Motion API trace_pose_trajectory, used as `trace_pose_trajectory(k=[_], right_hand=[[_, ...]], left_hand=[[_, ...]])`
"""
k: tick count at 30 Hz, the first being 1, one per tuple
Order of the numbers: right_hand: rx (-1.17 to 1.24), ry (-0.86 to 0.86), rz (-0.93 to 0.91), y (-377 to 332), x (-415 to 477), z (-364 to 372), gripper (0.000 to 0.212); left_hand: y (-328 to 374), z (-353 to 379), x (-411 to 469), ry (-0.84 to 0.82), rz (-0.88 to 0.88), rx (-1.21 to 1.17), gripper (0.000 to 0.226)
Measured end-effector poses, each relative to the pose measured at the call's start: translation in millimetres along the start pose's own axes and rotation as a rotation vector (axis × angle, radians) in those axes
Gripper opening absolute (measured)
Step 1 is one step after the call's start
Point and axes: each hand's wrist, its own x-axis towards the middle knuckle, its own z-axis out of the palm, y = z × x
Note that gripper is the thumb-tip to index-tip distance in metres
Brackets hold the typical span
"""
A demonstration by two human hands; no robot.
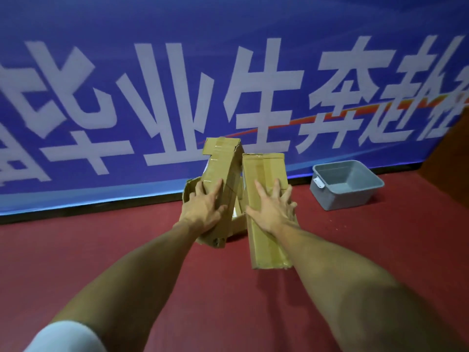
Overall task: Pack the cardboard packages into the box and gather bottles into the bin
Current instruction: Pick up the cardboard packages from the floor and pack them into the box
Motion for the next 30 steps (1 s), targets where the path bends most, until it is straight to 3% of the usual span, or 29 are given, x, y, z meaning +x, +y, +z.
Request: trace_pose_trajectory(k=[6,13,20,26,30], right_hand=[[-0.022,-0.098,-0.156,-17,111,-12,0.084],[0.006,-0.14,-0.191,-60,211,1,0.094],[-0.045,-0.148,-0.204,-90,318,27,0.098],[-0.079,-0.103,-0.104,-111,427,58,0.106],[-0.075,-0.167,-0.084,-103,465,94,0.107]], left_hand=[[-12,-4,75,0.006,-0.193,-0.042,0.075],[-38,-2,154,0.044,-0.318,-0.073,0.075],[-96,3,265,0.019,-0.299,-0.032,0.075],[-138,38,370,-0.001,-0.252,-0.062,0.075],[-148,71,403,-0.12,-0.305,-0.073,0.075]])
